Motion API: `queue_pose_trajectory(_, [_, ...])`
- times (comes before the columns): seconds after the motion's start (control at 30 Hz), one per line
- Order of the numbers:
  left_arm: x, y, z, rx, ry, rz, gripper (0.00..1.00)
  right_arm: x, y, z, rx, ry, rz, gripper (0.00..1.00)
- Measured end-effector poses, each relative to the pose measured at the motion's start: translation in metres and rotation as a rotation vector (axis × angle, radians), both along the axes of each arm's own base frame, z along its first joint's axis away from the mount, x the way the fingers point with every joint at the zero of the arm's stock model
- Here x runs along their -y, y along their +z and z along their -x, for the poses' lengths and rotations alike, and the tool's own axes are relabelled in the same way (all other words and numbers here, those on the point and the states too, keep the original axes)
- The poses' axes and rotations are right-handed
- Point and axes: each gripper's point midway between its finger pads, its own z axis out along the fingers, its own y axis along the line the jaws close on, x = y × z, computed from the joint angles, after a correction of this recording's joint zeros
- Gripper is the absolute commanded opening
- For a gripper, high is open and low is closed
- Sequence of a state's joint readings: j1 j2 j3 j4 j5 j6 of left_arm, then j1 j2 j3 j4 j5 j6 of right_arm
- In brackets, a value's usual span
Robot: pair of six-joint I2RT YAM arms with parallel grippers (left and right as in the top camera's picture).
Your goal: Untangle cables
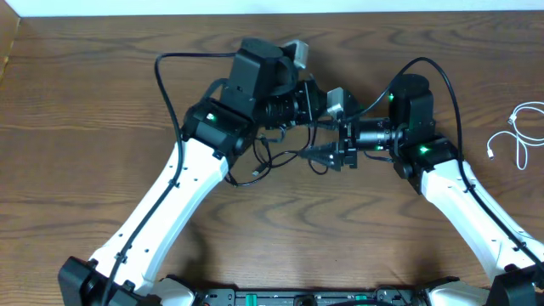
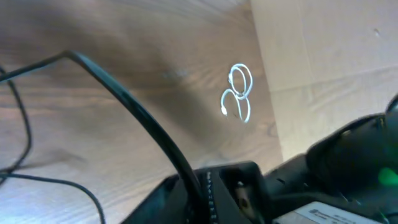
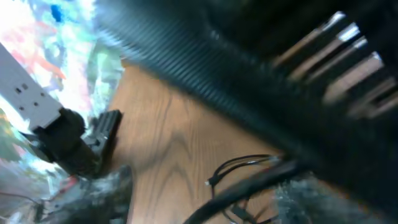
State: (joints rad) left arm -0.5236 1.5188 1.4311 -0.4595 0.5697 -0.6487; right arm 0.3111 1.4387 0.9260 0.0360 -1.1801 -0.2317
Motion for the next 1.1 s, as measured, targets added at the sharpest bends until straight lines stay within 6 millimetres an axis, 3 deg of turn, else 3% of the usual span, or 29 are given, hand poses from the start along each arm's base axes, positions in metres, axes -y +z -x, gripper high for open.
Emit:
queue_pose_trajectory(0.1, [0.003,0.0,0.003,-0.005,-0.007,0.004,0.08,0.0,-0.001,-0.002,-0.003,-0.014,0.007,0.32])
queue_pose_trajectory(0.3, [0.003,-0.001,0.004,-0.005,-0.01,-0.001,0.07,0.0,-0.003,-0.007,-0.016,-0.045,0.018,0.35])
queue_pose_trajectory(0.53, [-0.011,-0.018,0.0,-0.033,0.06,-0.088,0.08,0.0,-0.003,-0.008,-0.018,-0.05,0.02,0.35])
queue_pose_trajectory(0.93, [-0.016,-0.021,-0.004,-0.005,0.085,-0.131,0.08,0.0,-0.003,-0.008,-0.026,-0.052,0.02,0.21])
queue_pose_trajectory(1.1, [-0.017,-0.021,-0.005,0.0,0.088,-0.135,0.08,0.0,-0.004,-0.008,-0.038,-0.055,0.02,0.08])
